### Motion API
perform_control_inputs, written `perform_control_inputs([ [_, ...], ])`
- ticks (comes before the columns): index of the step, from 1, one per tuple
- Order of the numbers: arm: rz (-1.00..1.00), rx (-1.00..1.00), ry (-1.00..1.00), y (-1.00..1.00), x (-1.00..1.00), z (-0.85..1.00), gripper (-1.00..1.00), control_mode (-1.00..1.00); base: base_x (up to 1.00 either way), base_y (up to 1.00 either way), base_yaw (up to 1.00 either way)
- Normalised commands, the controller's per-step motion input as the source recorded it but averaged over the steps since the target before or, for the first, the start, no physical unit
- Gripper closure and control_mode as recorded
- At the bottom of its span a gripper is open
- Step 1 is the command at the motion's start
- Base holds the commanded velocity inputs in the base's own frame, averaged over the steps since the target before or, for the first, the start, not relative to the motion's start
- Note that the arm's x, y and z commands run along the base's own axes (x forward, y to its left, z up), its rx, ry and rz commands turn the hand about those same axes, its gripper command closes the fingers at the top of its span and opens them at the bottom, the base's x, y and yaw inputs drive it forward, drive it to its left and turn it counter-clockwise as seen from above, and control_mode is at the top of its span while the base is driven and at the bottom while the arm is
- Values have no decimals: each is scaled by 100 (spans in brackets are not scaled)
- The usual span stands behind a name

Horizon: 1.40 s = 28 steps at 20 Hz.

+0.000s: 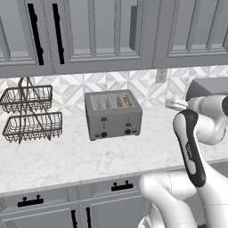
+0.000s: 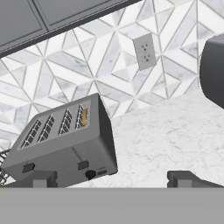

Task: Start the toaster. Once the lever pops up, take the bread to the plate on the dining counter.

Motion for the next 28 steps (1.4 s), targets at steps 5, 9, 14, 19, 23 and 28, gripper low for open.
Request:
perform_control_inputs([
  [5,0,0,0,0,0,0,-100,-100,0,0,0],
  [9,0,0,0,0,0,0,-100,-100,0,0,0],
  [14,0,0,0,0,0,0,-100,-100,0,0,0],
  [19,0,0,0,0,0,0,-100,-100,0,0,0],
  [23,0,0,0,0,0,0,-100,-100,0,0,0],
  [28,0,0,0,0,0,0,-100,-100,0,0,0],
])
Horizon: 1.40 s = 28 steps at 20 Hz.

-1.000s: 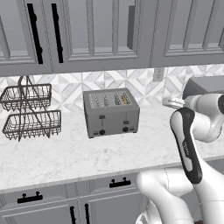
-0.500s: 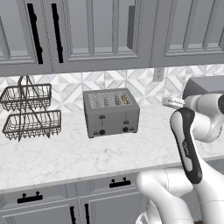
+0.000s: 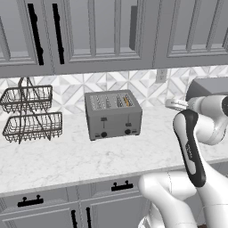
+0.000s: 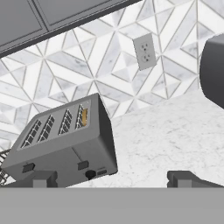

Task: Start the toaster. Once the lever pops up, take the bread to the plate on the dining counter.

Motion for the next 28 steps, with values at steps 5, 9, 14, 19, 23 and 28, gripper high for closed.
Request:
perform_control_inputs([
  [5,0,0,0,0,0,0,-100,-100,0,0,0],
  [9,0,0,0,0,0,0,-100,-100,0,0,0],
  [14,0,0,0,0,0,0,-100,-100,0,0,0],
  [19,0,0,0,0,0,0,-100,-100,0,0,0],
  [23,0,0,0,0,0,0,-100,-100,0,0,0],
  [28,0,0,0,0,0,0,-100,-100,0,0,0],
])
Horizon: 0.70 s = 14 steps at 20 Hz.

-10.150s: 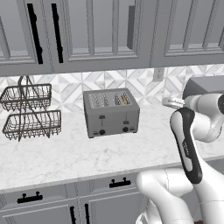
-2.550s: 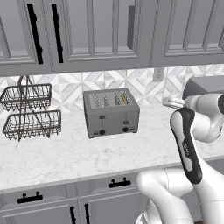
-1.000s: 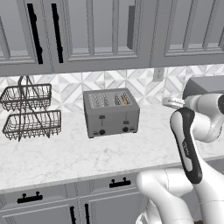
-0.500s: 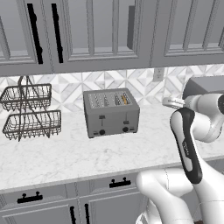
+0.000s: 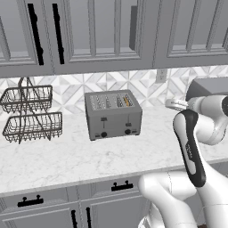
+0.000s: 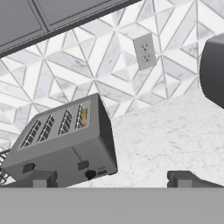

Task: Start the toaster. Once the lever pops up, take the bread to the plate on the dining counter.

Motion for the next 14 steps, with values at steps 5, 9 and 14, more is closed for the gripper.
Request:
perform_control_inputs([
  [5,0,0,0,0,0,0,-100,-100,0,0,0],
  [9,0,0,0,0,0,0,-100,-100,0,0,0],
  [14,0,0,0,0,0,0,-100,-100,0,0,0],
])
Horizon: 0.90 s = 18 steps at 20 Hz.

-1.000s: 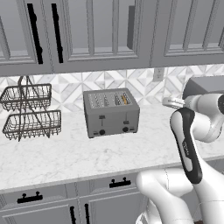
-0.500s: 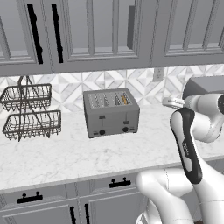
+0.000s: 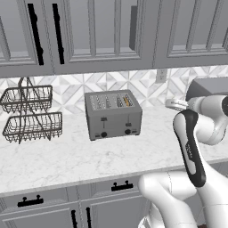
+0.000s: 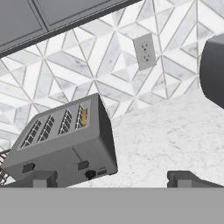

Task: Start the toaster. Once the lever pops up, take the bread to the plate on the dining counter.

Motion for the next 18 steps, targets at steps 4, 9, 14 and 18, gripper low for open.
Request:
perform_control_inputs([
  [4,0,0,0,0,0,0,-100,-100,0,0,0],
  [9,0,0,0,0,0,0,-100,-100,0,0,0],
  [14,0,0,0,0,0,0,-100,-100,0,0,0],
  [18,0,0,0,0,0,0,-100,-100,0,0,0],
])
